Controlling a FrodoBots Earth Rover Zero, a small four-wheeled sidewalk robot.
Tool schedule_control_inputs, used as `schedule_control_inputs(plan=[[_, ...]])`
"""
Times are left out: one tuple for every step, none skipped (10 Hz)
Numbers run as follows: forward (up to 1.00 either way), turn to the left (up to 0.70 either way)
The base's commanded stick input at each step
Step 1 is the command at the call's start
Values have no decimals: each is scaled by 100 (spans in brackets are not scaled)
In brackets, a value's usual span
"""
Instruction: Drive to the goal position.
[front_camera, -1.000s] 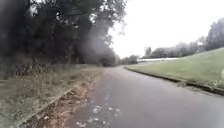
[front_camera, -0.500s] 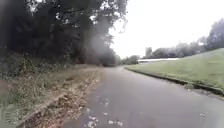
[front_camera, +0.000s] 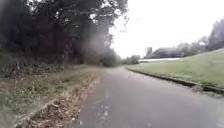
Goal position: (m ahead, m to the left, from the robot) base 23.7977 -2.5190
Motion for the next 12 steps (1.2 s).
schedule_control_inputs(plan=[[70,0],[70,0],[70,0],[70,-27],[70,-27],[70,-27],[70,-27],[70,-27],[70,0],[70,0],[70,0],[70,0]])
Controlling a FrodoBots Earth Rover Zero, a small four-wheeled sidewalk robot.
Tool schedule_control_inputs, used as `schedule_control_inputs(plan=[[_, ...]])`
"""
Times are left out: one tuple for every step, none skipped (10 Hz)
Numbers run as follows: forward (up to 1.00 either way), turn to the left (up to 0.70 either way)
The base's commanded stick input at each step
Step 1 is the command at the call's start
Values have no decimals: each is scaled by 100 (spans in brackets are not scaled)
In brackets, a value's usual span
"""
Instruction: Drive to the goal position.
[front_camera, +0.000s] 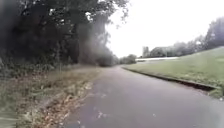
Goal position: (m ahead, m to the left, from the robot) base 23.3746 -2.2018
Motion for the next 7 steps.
schedule_control_inputs(plan=[[70,0],[70,0],[70,0],[70,-27],[70,-27],[70,0],[70,0]])
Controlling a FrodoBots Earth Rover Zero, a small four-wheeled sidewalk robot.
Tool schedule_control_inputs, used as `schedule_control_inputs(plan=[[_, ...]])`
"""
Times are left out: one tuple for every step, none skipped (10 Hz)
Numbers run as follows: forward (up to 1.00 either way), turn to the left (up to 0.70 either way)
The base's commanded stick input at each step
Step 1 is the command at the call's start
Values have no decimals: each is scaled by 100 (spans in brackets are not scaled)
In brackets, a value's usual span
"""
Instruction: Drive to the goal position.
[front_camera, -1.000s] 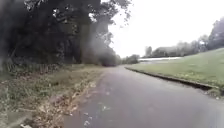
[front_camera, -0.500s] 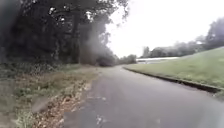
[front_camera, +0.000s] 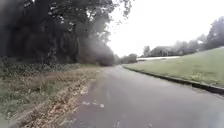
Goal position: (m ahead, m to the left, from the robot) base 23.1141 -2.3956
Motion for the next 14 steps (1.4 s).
schedule_control_inputs(plan=[[70,0],[70,0],[70,0],[70,0],[70,0],[70,0],[70,0],[70,0],[70,0],[70,0],[70,0],[70,0],[70,0],[70,0]])
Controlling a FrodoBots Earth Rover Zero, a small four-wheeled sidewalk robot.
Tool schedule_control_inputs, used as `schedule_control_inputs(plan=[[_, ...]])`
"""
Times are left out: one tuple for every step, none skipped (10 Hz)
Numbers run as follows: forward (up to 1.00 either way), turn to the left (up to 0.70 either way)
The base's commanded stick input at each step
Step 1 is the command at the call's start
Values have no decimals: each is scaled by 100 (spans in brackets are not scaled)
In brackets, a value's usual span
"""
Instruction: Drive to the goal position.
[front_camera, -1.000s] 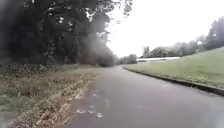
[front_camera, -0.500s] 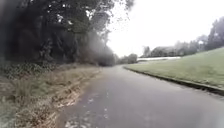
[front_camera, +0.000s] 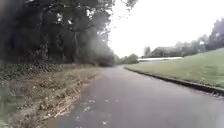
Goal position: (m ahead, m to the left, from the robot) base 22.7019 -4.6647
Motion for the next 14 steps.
schedule_control_inputs(plan=[[70,0],[70,0],[70,0],[70,0],[70,0],[70,0],[70,0],[70,0],[70,0],[70,0],[70,0],[70,0],[70,0],[70,0]])
